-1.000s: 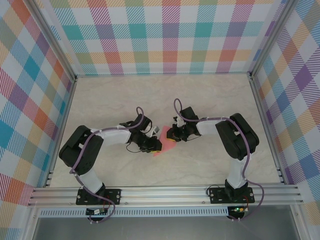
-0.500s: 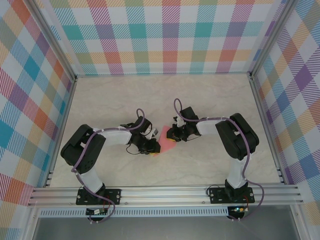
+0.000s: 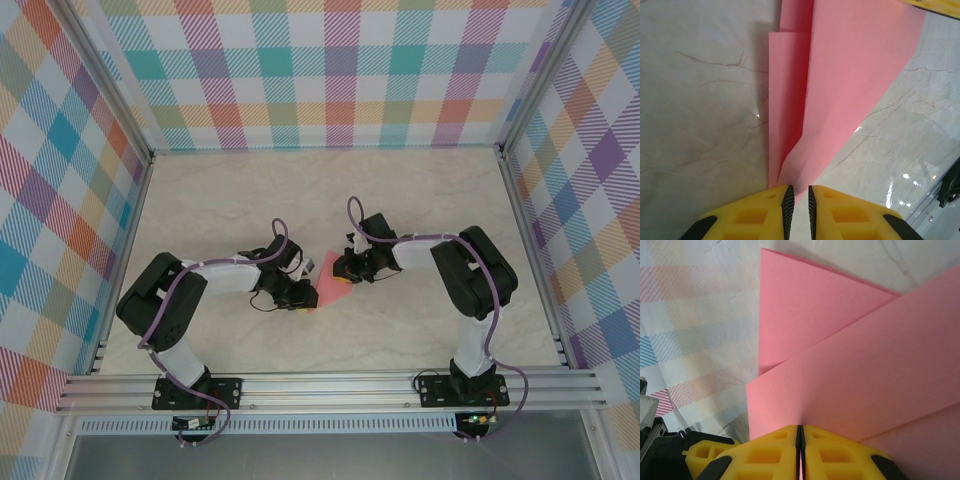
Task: Fold a paper plane with a square sheet of paper (pick it up from the middle)
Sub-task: Fourth fold the wing at the center of the table.
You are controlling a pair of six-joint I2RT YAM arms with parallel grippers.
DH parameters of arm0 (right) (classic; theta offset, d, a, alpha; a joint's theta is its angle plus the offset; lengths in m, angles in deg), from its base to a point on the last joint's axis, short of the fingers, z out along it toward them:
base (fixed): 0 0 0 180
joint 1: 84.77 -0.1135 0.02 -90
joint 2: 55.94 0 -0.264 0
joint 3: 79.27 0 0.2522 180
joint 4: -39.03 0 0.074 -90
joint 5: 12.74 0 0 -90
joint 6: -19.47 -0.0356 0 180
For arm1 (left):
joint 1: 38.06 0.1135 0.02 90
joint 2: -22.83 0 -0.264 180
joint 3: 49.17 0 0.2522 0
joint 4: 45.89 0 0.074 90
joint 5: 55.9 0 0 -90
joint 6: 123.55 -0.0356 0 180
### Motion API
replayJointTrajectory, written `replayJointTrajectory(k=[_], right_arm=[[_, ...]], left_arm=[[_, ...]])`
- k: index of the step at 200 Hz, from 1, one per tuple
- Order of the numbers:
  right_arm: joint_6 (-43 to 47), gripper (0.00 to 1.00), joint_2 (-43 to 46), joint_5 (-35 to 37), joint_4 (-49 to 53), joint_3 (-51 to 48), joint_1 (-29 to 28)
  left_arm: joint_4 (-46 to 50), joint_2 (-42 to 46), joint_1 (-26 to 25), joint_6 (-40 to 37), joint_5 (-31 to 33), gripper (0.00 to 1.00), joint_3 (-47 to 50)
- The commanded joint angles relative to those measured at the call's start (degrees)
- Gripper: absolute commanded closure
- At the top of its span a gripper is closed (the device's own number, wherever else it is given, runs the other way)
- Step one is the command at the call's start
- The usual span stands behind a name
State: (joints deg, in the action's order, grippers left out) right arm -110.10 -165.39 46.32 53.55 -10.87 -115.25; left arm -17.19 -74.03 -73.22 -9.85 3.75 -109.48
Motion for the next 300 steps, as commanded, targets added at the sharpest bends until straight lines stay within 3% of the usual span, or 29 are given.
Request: replayJointTrajectory(k=[1,158,214,239,255,300], right_arm=[[1.95,0.88,-5.47,8.52,6.09,-2.16,-0.14],[1.95,0.88,-4.99,8.70,6.77,-2.14,-0.16],[1.74,0.88,-5.07,8.53,6.66,-2.01,-0.19],[1.64,0.88,-5.07,8.66,6.86,-1.78,-0.17],[1.53,0.88,-5.09,8.62,6.93,-1.64,-0.21],[1.77,0.87,-5.14,8.97,7.58,-1.68,-0.20]], left_arm=[[11.69,-0.70,0.11,-1.48,4.35,0.80,2.54],[15.47,2.01,-0.35,-0.61,6.31,0.80,2.16],[12.26,9.55,-0.43,1.49,6.00,0.79,1.74],[7.84,9.77,-0.44,3.74,4.46,0.79,1.12],[2.42,8.87,-0.39,5.30,0.13,0.79,1.03],[-2.74,2.28,-0.77,5.00,-5.53,0.79,-1.61]])
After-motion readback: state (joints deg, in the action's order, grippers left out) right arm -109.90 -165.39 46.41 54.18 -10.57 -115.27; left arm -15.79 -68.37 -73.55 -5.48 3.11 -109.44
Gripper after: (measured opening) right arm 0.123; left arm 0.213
